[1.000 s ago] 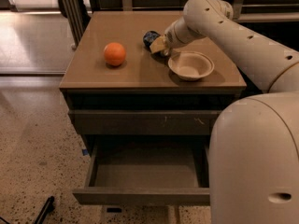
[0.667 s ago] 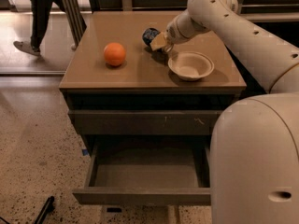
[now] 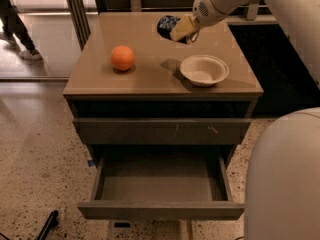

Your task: Place pepsi can into middle drawer

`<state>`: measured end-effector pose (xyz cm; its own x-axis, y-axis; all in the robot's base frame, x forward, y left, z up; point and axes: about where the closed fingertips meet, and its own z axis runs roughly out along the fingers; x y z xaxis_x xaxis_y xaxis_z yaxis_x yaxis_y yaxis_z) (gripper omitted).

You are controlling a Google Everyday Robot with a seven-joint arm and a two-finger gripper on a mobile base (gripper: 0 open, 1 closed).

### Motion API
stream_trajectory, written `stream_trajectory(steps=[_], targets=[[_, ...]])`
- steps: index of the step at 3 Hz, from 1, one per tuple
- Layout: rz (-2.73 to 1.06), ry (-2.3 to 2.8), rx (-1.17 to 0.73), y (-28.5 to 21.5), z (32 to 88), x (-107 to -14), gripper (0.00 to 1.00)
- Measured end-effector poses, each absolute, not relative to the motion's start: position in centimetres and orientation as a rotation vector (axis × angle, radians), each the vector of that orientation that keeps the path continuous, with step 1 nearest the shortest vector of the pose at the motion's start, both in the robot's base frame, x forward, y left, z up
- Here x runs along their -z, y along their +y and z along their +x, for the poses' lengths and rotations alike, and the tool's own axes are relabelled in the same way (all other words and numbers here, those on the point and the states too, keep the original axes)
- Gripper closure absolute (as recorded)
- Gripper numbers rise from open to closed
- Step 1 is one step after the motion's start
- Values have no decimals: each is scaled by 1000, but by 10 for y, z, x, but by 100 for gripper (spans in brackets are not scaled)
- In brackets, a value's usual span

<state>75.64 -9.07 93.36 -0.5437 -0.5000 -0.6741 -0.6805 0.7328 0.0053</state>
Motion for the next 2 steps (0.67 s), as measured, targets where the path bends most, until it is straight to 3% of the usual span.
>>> stream_trajectory(steps=[2], targets=[[-921, 2219, -367, -102, 663, -1009, 100]])
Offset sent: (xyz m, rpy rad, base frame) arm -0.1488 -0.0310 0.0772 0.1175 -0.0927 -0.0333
